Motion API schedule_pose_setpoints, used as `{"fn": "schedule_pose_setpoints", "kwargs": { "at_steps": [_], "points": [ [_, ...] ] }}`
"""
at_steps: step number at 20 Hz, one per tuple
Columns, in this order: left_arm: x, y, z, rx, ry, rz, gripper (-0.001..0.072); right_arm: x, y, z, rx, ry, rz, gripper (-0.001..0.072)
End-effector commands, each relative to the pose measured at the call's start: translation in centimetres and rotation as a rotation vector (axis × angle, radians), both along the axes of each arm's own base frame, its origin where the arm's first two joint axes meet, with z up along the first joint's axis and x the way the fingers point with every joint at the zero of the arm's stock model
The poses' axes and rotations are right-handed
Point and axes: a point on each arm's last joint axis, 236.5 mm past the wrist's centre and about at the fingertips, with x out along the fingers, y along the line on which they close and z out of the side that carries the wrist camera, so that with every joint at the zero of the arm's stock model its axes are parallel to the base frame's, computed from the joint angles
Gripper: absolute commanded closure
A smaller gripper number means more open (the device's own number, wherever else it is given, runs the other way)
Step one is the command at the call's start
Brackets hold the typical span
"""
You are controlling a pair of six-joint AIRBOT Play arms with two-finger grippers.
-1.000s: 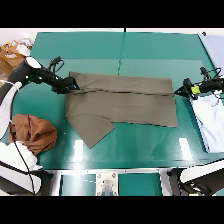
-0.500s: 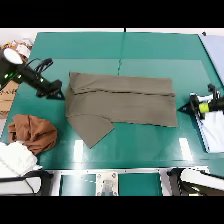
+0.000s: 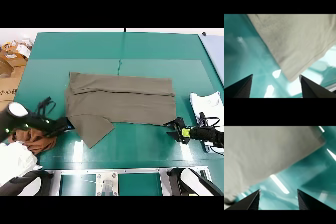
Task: Fold the shirts.
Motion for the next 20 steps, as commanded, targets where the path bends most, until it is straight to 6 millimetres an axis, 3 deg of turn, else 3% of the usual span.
{"fn": "schedule_pose_setpoints", "kwargs": {
  "at_steps": [1,4,6,7,8,9,10,12,15,20],
  "points": [
    [0.5,-2.0,-2.7,-0.087,-0.04,0.132,0.0065,1.5,-1.7,-1.5,-0.05,-0.026,-0.114,0.0185],
    [0.0,-5.1,-5.2,-0.076,-0.009,0.098,0.0065,2.7,-2.0,-1.9,-0.046,-0.03,-0.148,0.0189],
    [0.5,-5.9,-6.2,-0.074,-0.003,0.132,0.0066,3.4,-2.6,-2.0,-0.055,-0.035,-0.165,0.0244],
    [1.0,-5.9,-6.1,-0.073,-0.022,0.127,0.0152,3.9,-2.9,-1.8,-0.057,-0.041,-0.176,0.0244],
    [1.4,-6.0,-5.6,-0.071,-0.047,0.098,0.0463,4.3,-3.1,-1.7,-0.058,-0.046,-0.176,0.0318],
    [1.8,-6.3,-4.8,-0.079,-0.074,0.047,0.067,4.6,-3.2,-1.5,-0.066,-0.056,-0.162,0.0595],
    [2.0,-6.8,-3.8,-0.092,-0.083,0.002,0.0679,4.8,-3.1,-1.4,-0.084,-0.075,-0.122,0.0696],
    [2.1,-7.5,-1.5,-0.101,-0.099,-0.115,0.068,4.3,-2.8,-1.4,-0.113,-0.084,-0.033,0.0697],
    [1.1,-6.4,1.6,-0.031,-0.081,-0.24,0.0681,2.6,-2.2,-0.4,-0.089,-0.04,0.094,0.0698],
    [-1.4,-4.5,7.1,0.042,-0.153,-0.277,0.068,2.3,-4.4,5.7,-0.114,-0.102,0.068,0.0698]
  ]
}}
